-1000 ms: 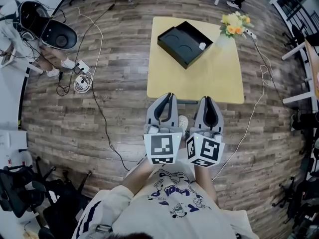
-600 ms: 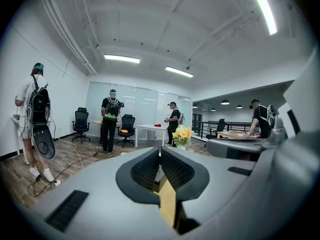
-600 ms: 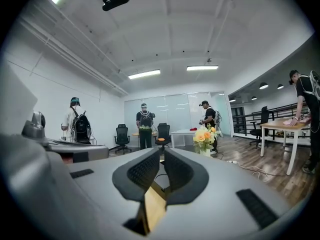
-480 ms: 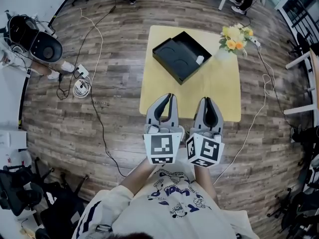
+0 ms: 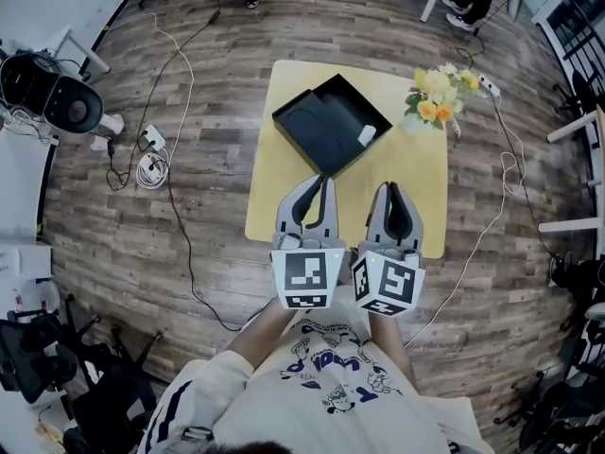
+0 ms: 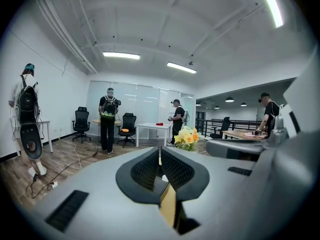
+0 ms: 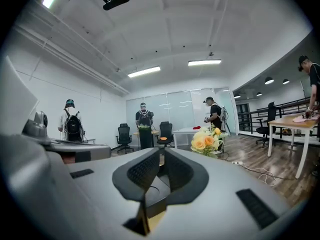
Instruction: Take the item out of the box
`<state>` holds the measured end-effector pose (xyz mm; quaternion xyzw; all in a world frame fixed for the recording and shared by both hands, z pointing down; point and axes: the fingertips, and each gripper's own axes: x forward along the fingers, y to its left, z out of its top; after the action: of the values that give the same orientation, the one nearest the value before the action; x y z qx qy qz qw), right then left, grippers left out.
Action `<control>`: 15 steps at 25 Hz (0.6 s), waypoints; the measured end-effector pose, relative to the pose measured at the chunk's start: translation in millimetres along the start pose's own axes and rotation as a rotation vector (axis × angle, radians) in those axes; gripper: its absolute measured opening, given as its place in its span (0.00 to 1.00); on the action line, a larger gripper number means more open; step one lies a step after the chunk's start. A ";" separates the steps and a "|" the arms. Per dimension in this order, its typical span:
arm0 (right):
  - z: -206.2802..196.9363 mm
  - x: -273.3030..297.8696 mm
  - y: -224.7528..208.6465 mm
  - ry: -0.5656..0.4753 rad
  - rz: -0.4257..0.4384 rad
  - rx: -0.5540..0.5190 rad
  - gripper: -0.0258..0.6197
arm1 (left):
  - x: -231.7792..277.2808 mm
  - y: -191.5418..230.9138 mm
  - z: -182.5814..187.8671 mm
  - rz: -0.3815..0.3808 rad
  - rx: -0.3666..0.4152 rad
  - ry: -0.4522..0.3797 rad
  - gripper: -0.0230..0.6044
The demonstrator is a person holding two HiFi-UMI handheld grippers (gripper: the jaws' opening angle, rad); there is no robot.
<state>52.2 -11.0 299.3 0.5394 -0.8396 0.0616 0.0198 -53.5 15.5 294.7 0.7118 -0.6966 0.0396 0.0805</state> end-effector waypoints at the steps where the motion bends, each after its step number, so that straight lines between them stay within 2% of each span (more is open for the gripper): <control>1: 0.1 5.0 -5.0 0.002 0.003 -0.001 0.11 | 6.8 -2.9 0.0 0.000 -0.001 0.003 0.08; 15: -7.7 51.7 -55.2 0.039 0.013 0.008 0.11 | 75.3 -20.7 -9.5 0.000 -0.016 0.070 0.08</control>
<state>80.5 -79.4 316.6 0.5327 -0.8422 0.0757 0.0333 -30.3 -56.8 315.5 0.7095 -0.6935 0.0587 0.1106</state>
